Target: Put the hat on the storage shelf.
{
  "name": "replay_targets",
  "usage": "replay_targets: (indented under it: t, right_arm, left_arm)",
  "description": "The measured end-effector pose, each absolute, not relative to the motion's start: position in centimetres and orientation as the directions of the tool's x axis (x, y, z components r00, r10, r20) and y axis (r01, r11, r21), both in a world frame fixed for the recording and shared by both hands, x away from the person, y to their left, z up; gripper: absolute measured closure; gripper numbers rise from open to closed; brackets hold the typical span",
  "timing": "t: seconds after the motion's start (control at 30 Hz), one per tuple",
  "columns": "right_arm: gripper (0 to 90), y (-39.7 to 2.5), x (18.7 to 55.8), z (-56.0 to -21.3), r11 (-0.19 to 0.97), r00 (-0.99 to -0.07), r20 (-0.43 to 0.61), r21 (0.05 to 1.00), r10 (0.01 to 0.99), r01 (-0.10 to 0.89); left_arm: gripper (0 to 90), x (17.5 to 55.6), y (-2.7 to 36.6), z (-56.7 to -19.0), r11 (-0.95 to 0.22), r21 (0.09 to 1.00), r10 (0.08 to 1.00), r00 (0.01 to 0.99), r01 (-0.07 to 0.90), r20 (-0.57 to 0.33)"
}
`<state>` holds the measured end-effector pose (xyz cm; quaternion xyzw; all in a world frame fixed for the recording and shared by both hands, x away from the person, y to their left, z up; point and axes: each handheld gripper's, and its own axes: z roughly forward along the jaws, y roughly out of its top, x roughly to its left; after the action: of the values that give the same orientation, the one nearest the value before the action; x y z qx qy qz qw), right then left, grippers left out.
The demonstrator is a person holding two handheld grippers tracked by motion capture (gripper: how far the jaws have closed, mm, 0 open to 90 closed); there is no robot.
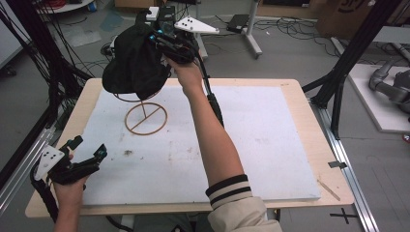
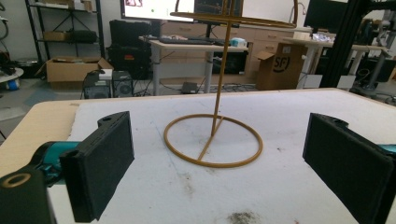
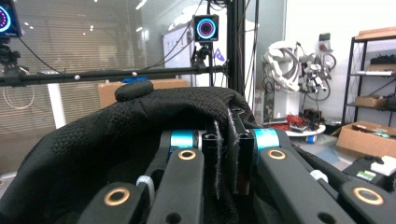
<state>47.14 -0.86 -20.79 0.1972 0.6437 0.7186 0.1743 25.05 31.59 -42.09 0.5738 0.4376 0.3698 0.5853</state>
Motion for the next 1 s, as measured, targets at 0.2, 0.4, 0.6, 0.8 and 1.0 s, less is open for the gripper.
replay_targets:
  t: [0.2,0.4,0.6,0.8,1.0]
  right_arm:
    - [85.5,-0.3,47.7,-21.7,-0.094,-0.857,0.075,0.995,0.509,0.031]
    - [83.3,0.1,47.9,-22.1,-0.076,-0.851,0.07,0.996,0.521,0.035]
    - [82.6,0.1,48.0,-22.6,-0.064,-0.843,0.07,0.997,0.533,0.042]
    - [78.4,-0.2,48.5,-23.8,-0.054,-0.827,0.095,0.995,0.554,0.079]
    - [67.9,-0.6,48.7,-24.2,-0.043,-0.804,0.1,0.995,0.586,0.093]
  left_arm:
    - [9.1,24.9,31.6,-42.0,0.069,0.996,0.933,0.349,0.064,-0.087]
    - [9.1,24.8,31.6,-41.9,0.067,0.996,0.932,0.352,0.058,-0.084]
    - [9.0,24.8,31.6,-41.9,0.068,0.996,0.932,0.353,0.057,-0.084]
    - [9.1,24.7,31.6,-41.9,0.066,0.996,0.932,0.354,0.053,-0.081]
    - [9.0,24.6,31.6,-41.3,0.062,0.997,0.931,0.357,0.037,-0.071]
